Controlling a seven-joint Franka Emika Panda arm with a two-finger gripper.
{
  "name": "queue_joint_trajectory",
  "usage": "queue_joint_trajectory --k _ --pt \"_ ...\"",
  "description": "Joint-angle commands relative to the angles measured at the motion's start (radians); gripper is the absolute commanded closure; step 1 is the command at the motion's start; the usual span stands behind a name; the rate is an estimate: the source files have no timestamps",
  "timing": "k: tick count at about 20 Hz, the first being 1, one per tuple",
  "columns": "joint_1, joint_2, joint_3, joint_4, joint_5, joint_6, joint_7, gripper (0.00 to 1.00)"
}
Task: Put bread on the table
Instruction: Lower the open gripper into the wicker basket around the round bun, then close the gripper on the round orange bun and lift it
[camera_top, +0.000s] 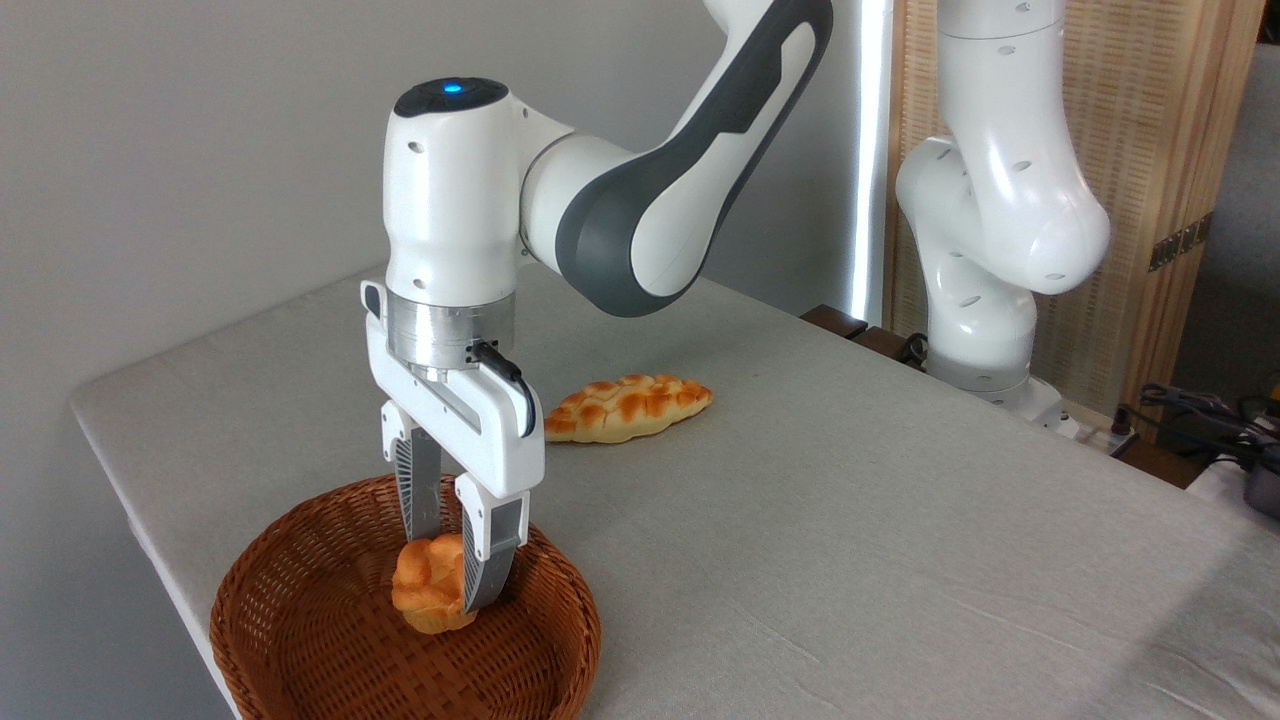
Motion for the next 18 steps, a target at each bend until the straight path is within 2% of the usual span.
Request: queue_joint_trajectory --k 1,3,4,5,6,7,8,18 --pt "-0.004 0.023 0.005 0.013 0.01 0.012 0.005 0.0" --pt "-0.004 0.026 0.003 0.013 0.012 0.012 0.008 0.02" --pt "-0.004 0.028 0.002 0.013 0.012 0.012 0.011 0.11" --pt "-0.004 0.028 0.0 0.013 0.012 0.012 0.018 0.26" --pt "-0.004 0.028 0.0 0.013 0.014 0.012 0.023 0.36" --pt "-0.004 0.028 -0.001 0.013 0.015 0.012 0.032 0.58" --pt "-0.004 0.028 -0.001 0.013 0.015 0.012 0.034 0.62" --pt "-0.004 0.027 0.0 0.014 0.014 0.012 0.034 0.63"
